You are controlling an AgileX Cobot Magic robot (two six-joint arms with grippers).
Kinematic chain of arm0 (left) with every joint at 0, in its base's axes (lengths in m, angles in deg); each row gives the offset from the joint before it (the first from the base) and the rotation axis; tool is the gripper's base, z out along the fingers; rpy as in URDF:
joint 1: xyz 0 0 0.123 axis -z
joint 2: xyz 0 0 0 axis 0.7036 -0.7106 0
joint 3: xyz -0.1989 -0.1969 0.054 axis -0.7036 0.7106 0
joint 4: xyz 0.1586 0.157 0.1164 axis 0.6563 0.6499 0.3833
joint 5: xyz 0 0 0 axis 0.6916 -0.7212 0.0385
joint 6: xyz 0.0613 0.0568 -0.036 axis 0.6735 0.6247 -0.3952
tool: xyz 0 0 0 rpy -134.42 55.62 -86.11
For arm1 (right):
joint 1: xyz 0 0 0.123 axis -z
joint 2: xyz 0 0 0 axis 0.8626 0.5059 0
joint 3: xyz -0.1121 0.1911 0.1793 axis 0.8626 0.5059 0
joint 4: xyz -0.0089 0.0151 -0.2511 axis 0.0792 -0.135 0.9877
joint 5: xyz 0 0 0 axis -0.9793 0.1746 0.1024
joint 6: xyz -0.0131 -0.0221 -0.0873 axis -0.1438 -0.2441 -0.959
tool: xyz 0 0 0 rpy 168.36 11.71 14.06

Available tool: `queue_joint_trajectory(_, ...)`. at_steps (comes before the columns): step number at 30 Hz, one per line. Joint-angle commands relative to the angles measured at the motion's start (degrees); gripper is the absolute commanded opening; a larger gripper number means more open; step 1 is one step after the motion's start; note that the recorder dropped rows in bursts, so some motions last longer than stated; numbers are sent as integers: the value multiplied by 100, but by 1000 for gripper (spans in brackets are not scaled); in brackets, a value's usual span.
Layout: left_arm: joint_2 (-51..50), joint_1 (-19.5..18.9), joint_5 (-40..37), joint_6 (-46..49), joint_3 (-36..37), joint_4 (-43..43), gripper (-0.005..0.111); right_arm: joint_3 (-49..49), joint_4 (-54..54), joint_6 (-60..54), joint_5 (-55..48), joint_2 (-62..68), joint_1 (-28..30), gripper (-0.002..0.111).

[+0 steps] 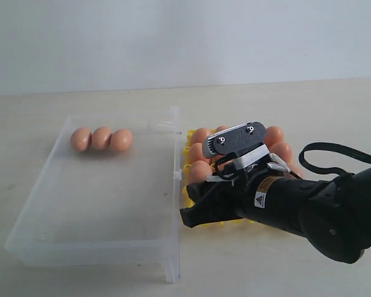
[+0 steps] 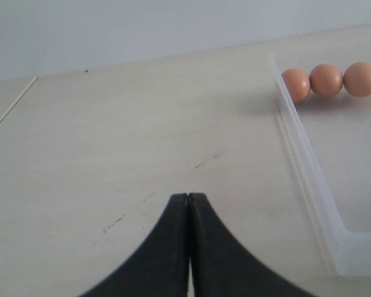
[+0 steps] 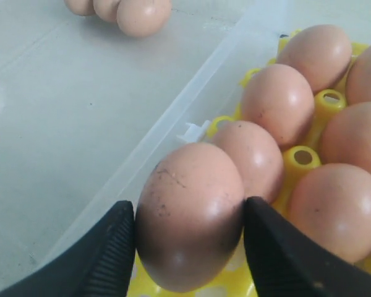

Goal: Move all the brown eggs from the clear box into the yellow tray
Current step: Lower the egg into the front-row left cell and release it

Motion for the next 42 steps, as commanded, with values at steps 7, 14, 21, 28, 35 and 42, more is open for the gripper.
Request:
queue_joint_trajectory(7,-4,34,52,-29,-23,-14,0,-71,233,9,-39,55,-20,0)
queue_joint_trajectory(14,-4,34,52,-29,-23,-14,0,-82,222,9,-123,160,-20,0)
queue_joint_trajectory(21,-4,34,52,-29,-23,-14,0,-74,222,9,-55,160,-20,0)
queue_joint_trajectory(28,-4,34,52,-29,-23,-14,0,-74,212,9,62,160,-20,36)
queue_joint_trajectory(35,-4,34,52,-29,-23,-14,0,-74,-29,-7,122,160,-20,49)
queue_joint_trajectory(42,-4,34,52,-29,-23,-14,0,-97,-70,-7,115,160,-20,56)
